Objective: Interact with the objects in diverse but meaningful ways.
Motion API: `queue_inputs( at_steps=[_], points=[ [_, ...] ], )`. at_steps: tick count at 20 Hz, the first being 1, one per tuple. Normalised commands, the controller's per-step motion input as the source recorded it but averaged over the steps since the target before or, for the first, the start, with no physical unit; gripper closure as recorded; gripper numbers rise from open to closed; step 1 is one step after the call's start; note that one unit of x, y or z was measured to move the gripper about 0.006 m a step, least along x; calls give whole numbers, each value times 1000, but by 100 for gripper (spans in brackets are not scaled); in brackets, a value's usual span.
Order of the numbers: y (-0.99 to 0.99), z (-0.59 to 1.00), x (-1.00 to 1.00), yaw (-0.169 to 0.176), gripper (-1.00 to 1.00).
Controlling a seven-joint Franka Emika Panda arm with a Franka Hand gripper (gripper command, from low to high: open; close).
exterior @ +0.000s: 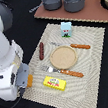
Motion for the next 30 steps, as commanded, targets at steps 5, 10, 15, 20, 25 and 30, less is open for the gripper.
queue_inputs(
  at_steps=[5,10,15,20,25,30],
  points=[
    [166,382,0,4,100],
    [577,911,-36,24,100],
    [747,1000,108,33,100],
    [680,925,846,8,100],
    [595,745,918,0,100],
    [515,581,929,0,100]
  ],
)
